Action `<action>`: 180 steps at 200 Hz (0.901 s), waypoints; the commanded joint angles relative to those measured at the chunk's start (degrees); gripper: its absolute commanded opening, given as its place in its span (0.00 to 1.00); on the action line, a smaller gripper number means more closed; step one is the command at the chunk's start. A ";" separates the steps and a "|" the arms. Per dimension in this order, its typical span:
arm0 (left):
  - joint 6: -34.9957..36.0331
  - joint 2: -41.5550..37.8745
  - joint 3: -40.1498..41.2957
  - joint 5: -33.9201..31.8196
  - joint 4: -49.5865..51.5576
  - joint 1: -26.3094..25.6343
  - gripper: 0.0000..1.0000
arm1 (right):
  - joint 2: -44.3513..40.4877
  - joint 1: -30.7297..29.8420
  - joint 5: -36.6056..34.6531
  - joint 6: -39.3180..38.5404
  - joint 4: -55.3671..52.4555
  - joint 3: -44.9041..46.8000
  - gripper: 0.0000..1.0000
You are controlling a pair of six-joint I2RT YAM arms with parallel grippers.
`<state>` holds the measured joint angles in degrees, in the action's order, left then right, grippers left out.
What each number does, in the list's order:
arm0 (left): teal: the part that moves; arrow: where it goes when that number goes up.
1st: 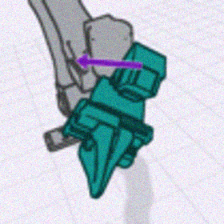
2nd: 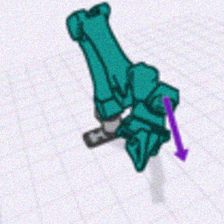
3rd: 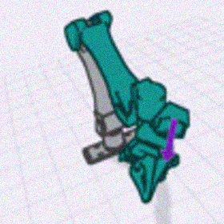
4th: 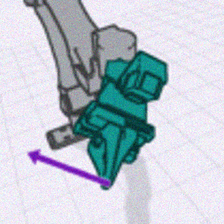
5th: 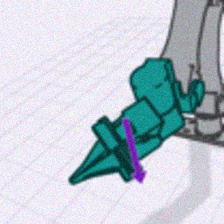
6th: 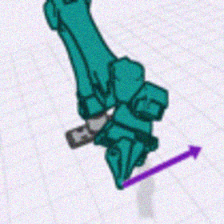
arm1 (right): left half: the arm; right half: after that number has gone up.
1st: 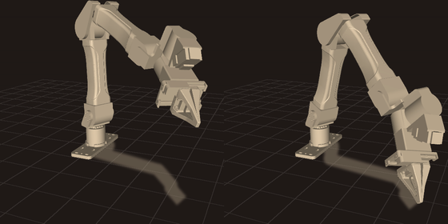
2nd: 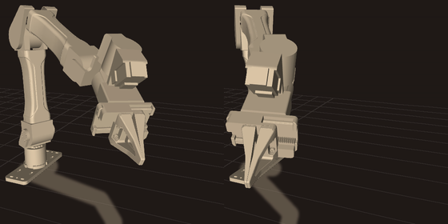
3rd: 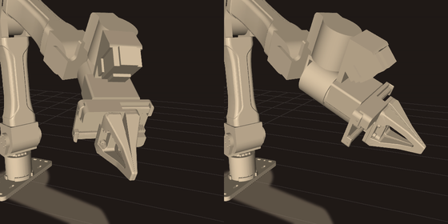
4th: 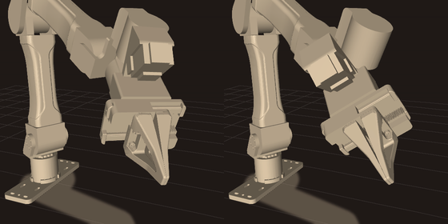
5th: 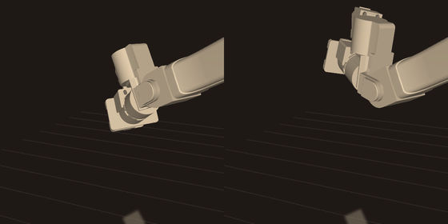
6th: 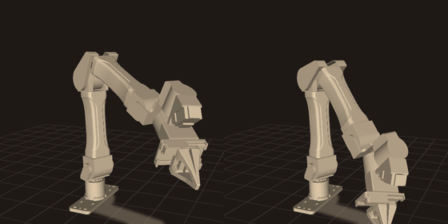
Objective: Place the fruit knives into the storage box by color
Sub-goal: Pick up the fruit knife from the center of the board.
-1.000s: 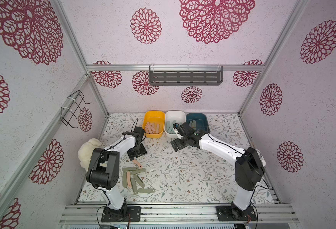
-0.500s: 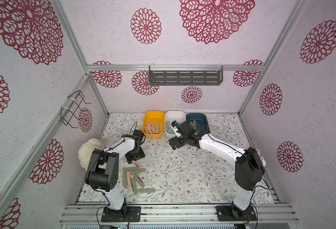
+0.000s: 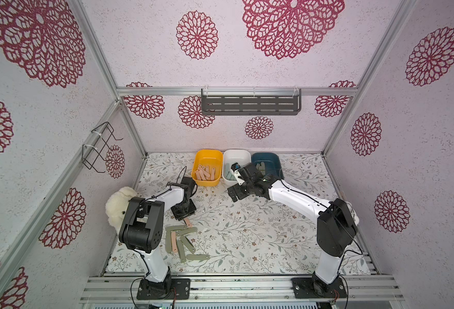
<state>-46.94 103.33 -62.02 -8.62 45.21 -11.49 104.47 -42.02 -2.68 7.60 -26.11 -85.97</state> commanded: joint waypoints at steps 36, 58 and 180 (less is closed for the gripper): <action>0.96 -0.16 0.48 2.49 -2.11 0.88 0.24 | 0.55 0.27 0.19 0.74 -1.30 -2.42 0.99; 1.70 -0.96 -1.17 3.46 -1.51 0.86 0.20 | 0.65 0.27 -0.17 0.92 -1.80 -2.59 0.99; 16.14 1.54 -30.75 -1.11 10.63 0.15 0.11 | 0.91 0.27 -0.31 2.60 0.54 -2.32 0.99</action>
<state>-36.73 101.25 -85.32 -7.73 52.56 -11.20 105.43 -41.98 -2.83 9.13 -27.07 -86.67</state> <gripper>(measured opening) 0.242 0.994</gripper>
